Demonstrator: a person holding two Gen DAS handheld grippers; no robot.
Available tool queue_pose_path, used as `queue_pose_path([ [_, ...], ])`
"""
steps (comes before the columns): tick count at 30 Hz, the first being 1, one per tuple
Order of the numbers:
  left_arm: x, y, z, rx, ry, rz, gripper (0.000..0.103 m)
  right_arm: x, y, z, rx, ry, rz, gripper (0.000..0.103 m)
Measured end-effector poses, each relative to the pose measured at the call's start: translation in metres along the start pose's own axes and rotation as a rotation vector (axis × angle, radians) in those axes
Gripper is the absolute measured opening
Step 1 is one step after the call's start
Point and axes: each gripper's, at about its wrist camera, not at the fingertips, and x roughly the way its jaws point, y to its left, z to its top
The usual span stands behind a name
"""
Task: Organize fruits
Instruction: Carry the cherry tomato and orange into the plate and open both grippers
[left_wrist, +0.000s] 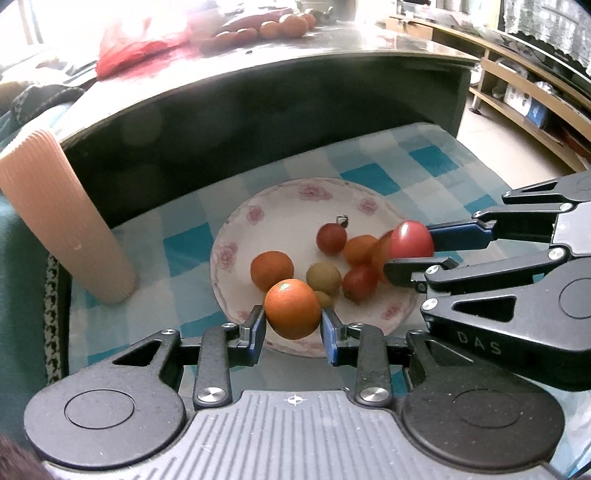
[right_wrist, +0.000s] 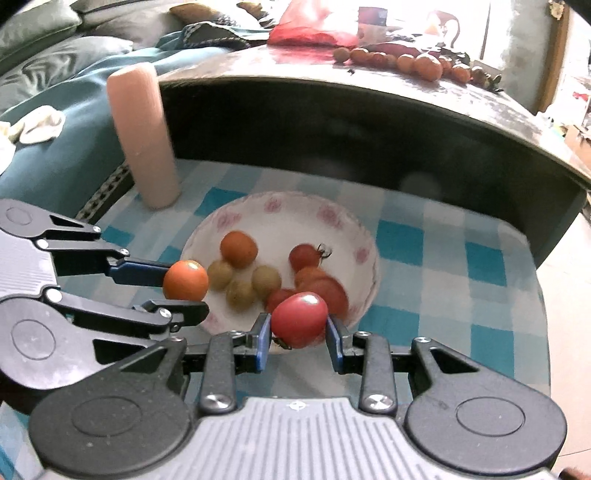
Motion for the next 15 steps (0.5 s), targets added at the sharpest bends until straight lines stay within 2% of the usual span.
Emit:
queue_pose_path([
  [15,0.021,0.010,0.014,-0.028,0.013,0.026,0.040,0.016,-0.003,0.018,0.037,-0.033,-0.029,0.047],
])
